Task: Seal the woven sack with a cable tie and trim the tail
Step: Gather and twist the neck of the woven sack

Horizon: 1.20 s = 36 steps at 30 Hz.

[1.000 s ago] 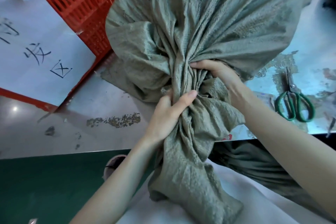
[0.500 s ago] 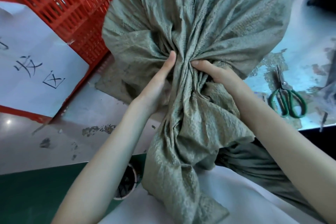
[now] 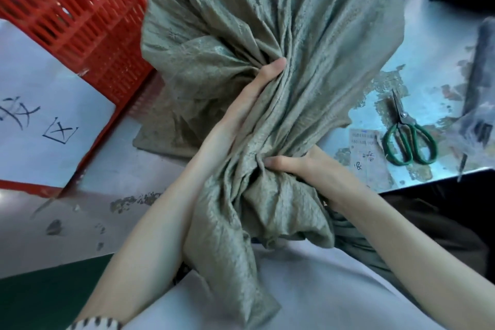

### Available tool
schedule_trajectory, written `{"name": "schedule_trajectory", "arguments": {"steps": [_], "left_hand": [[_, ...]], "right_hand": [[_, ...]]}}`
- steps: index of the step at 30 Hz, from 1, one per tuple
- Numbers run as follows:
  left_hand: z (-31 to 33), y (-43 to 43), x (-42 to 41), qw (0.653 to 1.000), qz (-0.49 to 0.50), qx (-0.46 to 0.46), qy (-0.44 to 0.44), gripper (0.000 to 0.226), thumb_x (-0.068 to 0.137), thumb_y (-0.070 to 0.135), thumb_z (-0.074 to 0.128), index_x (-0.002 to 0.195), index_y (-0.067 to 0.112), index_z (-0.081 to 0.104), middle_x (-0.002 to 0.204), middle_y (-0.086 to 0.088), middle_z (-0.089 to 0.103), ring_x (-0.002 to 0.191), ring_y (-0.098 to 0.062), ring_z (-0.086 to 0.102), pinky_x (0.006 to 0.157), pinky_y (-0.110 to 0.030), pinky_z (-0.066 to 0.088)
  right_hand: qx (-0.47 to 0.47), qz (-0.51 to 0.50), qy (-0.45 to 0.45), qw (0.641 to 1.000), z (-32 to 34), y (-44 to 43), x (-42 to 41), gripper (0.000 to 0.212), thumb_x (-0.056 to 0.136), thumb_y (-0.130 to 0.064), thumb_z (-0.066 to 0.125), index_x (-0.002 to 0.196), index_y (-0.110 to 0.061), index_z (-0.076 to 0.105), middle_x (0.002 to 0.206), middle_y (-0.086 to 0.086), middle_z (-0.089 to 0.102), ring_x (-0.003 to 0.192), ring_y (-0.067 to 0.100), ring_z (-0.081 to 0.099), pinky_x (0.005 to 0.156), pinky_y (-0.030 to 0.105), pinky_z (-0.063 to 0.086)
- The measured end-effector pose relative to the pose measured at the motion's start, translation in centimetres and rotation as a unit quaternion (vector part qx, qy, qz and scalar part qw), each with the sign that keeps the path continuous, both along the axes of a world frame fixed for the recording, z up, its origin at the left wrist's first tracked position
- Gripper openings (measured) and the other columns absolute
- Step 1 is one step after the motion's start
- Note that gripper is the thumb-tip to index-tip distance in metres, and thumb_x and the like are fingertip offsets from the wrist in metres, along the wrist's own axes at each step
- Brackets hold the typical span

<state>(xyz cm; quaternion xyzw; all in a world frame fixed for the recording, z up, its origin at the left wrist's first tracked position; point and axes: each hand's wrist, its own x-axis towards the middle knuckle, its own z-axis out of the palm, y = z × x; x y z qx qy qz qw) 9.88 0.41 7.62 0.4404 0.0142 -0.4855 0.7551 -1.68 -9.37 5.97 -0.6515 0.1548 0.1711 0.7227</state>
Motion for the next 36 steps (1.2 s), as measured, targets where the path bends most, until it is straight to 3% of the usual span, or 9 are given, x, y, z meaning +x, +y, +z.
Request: {"name": "schedule_trajectory", "arguments": {"steps": [4, 7, 11, 14, 22, 24, 29, 32, 36], "left_hand": [[-0.5, -1.3, 1.2, 0.999, 0.028, 0.026, -0.010, 0.042, 0.094, 0.035, 0.053, 0.116, 0.001, 0.065, 0.119, -0.017, 0.066, 0.103, -0.024, 0.065, 0.098, -0.032, 0.051], [-1.2, -1.5, 1.5, 0.997, 0.018, 0.072, -0.022, 0.039, 0.092, 0.031, 0.057, 0.117, 0.001, 0.064, 0.115, -0.019, 0.066, 0.096, -0.026, 0.066, 0.088, -0.031, 0.056], [-1.7, -0.6, 1.8, 0.988, -0.066, 0.125, -0.057, 0.047, 0.083, 0.034, 0.068, 0.117, 0.003, 0.065, 0.113, -0.017, 0.070, 0.099, -0.026, 0.068, 0.094, -0.035, 0.054], [-2.0, -0.7, 1.7, 0.976, -0.094, 0.165, -0.108, 0.065, 0.066, 0.039, 0.079, 0.120, 0.006, 0.065, 0.114, -0.014, 0.072, 0.105, -0.026, 0.069, 0.102, -0.038, 0.049], [-1.6, -2.4, 1.0, 0.917, -0.027, 0.285, -0.279, 0.013, 0.066, 0.022, 0.069, 0.078, 0.017, 0.067, 0.095, -0.001, 0.069, 0.091, -0.015, 0.064, 0.090, -0.022, 0.049], [-1.6, -3.0, 0.8, 0.902, -0.012, 0.297, -0.313, 0.006, 0.070, 0.017, 0.065, 0.072, 0.020, 0.060, 0.091, 0.003, 0.063, 0.089, -0.010, 0.058, 0.074, -0.007, 0.043], [-2.0, -3.8, 0.7, 0.886, 0.005, 0.291, -0.362, 0.022, 0.089, 0.002, 0.050, 0.071, 0.015, 0.051, 0.082, 0.003, 0.059, 0.091, -0.008, 0.052, 0.070, -0.014, 0.040], [-2.5, -3.9, 0.8, 0.883, 0.007, 0.293, -0.367, 0.035, 0.089, 0.001, 0.048, 0.058, 0.016, 0.040, 0.064, 0.009, 0.049, 0.082, -0.011, 0.052, 0.075, -0.021, 0.039], [-2.6, -3.6, 1.1, 0.872, -0.013, 0.293, -0.392, 0.038, 0.091, 0.003, 0.049, 0.060, 0.019, 0.035, 0.067, 0.011, 0.045, 0.062, -0.002, 0.042, 0.059, -0.004, 0.035]], "right_hand": [[-0.092, -0.003, 0.019, 0.996, -1.4, -0.6, 0.3, 0.049, 0.071, -0.035, 0.077, 0.104, -0.001, 0.066, 0.103, 0.023, 0.069, 0.097, 0.041, 0.065, 0.082, 0.049, 0.056], [-0.156, -0.013, 0.036, 0.987, -2.0, -0.6, 0.7, 0.071, 0.063, -0.044, 0.071, 0.109, 0.008, 0.057, 0.107, 0.034, 0.061, 0.095, 0.052, 0.058, 0.079, 0.058, 0.054], [-0.177, -0.032, 0.001, 0.984, -2.7, 0.0, 1.2, 0.033, 0.078, -0.029, 0.069, 0.108, -0.015, 0.067, 0.108, -0.001, 0.071, 0.100, 0.017, 0.065, 0.088, 0.040, 0.053], [-0.165, -0.024, -0.015, 0.986, -2.8, 0.7, 1.6, 0.034, 0.083, -0.028, 0.067, 0.116, -0.024, 0.061, 0.118, -0.010, 0.063, 0.107, 0.010, 0.057, 0.082, 0.022, 0.046], [-0.088, -0.006, -0.047, 0.995, -3.3, 2.0, 2.5, 0.028, 0.084, -0.031, 0.053, 0.109, -0.037, 0.061, 0.126, -0.005, 0.061, 0.118, 0.016, 0.055, 0.102, 0.043, 0.045], [-0.090, 0.002, -0.024, 0.996, -3.4, 1.9, 2.2, 0.029, 0.085, -0.029, 0.049, 0.103, -0.015, 0.067, 0.114, 0.008, 0.067, 0.110, 0.028, 0.060, 0.097, 0.051, 0.048], [0.012, -0.012, 0.043, 0.999, -4.1, 0.3, 1.0, 0.018, 0.093, -0.017, 0.054, 0.102, -0.012, 0.069, 0.098, 0.002, 0.075, 0.091, 0.017, 0.071, 0.083, 0.034, 0.055], [0.057, -0.034, 0.057, 0.996, -4.6, -1.4, 0.2, 0.029, 0.083, -0.025, 0.066, 0.110, -0.014, 0.064, 0.103, 0.005, 0.074, 0.096, 0.022, 0.071, 0.089, 0.042, 0.054], [0.048, -0.227, -0.053, 0.971, -5.1, -3.8, 0.4, 0.011, 0.068, -0.013, 0.066, 0.078, -0.010, 0.064, 0.072, -0.001, 0.067, 0.075, 0.017, 0.064, 0.083, 0.034, 0.051]]}}
